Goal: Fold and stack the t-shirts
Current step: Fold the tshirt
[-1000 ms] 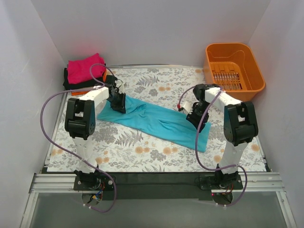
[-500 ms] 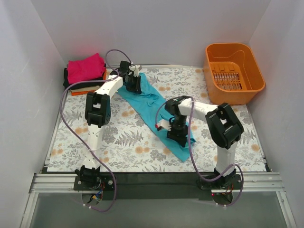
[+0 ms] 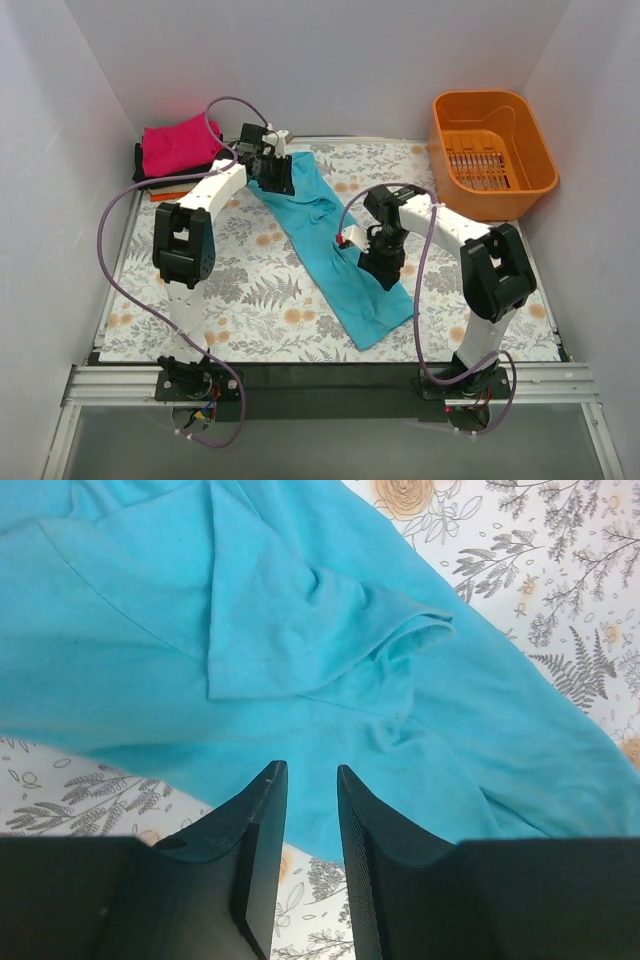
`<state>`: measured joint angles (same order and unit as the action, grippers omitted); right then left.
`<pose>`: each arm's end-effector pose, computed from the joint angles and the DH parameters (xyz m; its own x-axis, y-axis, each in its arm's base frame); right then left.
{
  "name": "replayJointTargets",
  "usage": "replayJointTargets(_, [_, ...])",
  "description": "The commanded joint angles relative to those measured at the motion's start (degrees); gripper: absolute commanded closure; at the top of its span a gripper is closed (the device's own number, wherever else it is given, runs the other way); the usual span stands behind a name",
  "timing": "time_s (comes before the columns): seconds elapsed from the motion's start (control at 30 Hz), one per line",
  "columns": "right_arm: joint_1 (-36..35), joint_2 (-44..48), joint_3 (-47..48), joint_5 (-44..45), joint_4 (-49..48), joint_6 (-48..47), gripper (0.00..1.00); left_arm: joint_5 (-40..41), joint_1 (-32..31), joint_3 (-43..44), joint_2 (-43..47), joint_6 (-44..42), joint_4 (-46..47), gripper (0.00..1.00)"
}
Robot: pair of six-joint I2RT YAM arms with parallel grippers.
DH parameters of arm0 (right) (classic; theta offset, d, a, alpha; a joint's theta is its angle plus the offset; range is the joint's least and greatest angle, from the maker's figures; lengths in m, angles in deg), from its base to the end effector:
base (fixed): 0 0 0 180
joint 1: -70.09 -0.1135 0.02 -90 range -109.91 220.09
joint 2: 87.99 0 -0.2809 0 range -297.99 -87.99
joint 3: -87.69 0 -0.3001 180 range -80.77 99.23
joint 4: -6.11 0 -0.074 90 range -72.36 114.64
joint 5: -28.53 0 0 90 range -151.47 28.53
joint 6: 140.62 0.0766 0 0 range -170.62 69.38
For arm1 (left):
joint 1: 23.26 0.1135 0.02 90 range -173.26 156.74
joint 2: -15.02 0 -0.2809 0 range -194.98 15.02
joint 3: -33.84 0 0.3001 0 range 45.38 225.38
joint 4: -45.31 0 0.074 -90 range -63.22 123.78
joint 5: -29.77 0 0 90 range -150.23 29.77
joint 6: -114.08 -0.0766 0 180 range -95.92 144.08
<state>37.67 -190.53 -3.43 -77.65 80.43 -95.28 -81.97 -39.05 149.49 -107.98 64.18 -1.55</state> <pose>0.3075 0.2206 0.1694 -0.2323 -0.9472 -0.2208 -0.9651 0.1963 0.1733 0.5268 -0.1785 0.1929 -0.8941 -0.3689 -0.2538 -0.1500 0.7808 -0.6065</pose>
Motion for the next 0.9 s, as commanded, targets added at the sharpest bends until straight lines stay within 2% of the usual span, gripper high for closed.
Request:
replayJointTargets(0.0, [-0.18,-3.18,-2.63,2.91,-2.39,-0.87,0.54,2.05,-0.82,-4.43,2.5,1.12,0.27,0.74])
replayJointTargets(0.2, [-0.62,-8.9,-4.65,2.65,-3.63,0.72,0.6,3.54,-1.26,-3.66,-2.5,2.0,0.44,0.76])
replayJointTargets(0.4, [-5.53,-9.95,-6.41,-3.23,-4.07,2.65,0.61,3.19,-1.26,3.63,-11.63,1.65,-2.19,0.78])
replayJointTargets(0.53, [-9.84,-14.6,-2.38,-10.42,-5.48,6.25,0.61,0.21,-1.26,10.56,-18.21,-0.89,-2.72,0.78])
replayJointTargets(0.67, [-13.01,-20.84,6.05,-15.53,-5.92,9.94,0.57,-2.86,-0.56,19.97,-24.21,-1.86,-1.85,0.75])
replayJointTargets(0.77, [-13.37,-21.13,10.28,-17.83,-5.74,12.58,0.52,-5.67,0.5,28.4,-26.32,-0.99,-2.46,0.7])
replayJointTargets(0.83, [-13.37,-19.29,10.03,-17.57,-5.48,13.02,0.48,-7.43,1.29,29.74,-24.49,-0.11,-2.55,0.68])
replayJointTargets(0.87, [-13.28,-15.88,9.33,-17.39,-5.57,12.85,0.46,-9.97,1.46,28.7,-20.65,0.07,-1.85,0.68])
